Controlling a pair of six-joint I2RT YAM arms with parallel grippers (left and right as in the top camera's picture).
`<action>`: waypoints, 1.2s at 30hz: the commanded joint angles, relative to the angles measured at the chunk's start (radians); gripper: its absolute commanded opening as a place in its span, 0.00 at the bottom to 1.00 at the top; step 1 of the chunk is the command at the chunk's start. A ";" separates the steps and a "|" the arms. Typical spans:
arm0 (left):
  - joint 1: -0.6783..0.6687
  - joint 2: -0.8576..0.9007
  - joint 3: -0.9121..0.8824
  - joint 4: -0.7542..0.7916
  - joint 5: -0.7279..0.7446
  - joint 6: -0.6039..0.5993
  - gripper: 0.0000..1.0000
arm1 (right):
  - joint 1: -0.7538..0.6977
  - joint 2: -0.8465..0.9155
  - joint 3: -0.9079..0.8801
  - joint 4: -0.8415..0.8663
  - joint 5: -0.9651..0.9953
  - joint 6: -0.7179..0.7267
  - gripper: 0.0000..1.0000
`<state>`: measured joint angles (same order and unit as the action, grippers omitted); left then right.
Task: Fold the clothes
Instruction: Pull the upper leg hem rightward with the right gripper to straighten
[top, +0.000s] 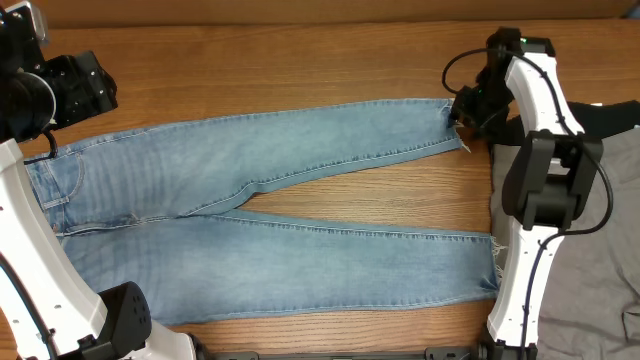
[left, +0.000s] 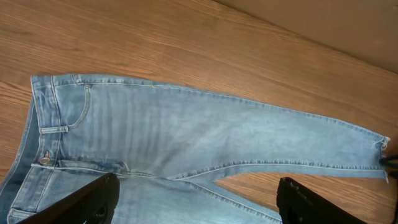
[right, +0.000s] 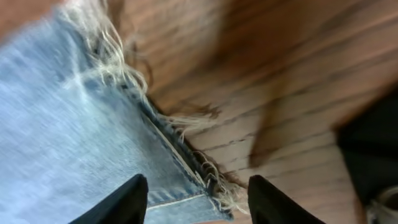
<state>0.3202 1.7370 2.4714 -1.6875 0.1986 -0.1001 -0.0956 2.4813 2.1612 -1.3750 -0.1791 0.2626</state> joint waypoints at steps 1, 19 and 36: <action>-0.007 0.002 0.006 -0.002 0.004 0.018 0.84 | 0.011 0.017 -0.015 -0.026 -0.089 -0.070 0.47; -0.007 0.002 0.006 -0.002 0.005 0.030 0.90 | -0.135 0.014 0.222 0.080 -0.144 -0.059 0.15; -0.007 0.002 0.006 -0.001 0.004 0.034 0.98 | -0.002 0.022 -0.152 0.053 -0.135 -0.115 0.08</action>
<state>0.3202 1.7374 2.4714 -1.6875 0.1986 -0.0929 -0.1024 2.4691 2.0697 -1.3514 -0.3283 0.1543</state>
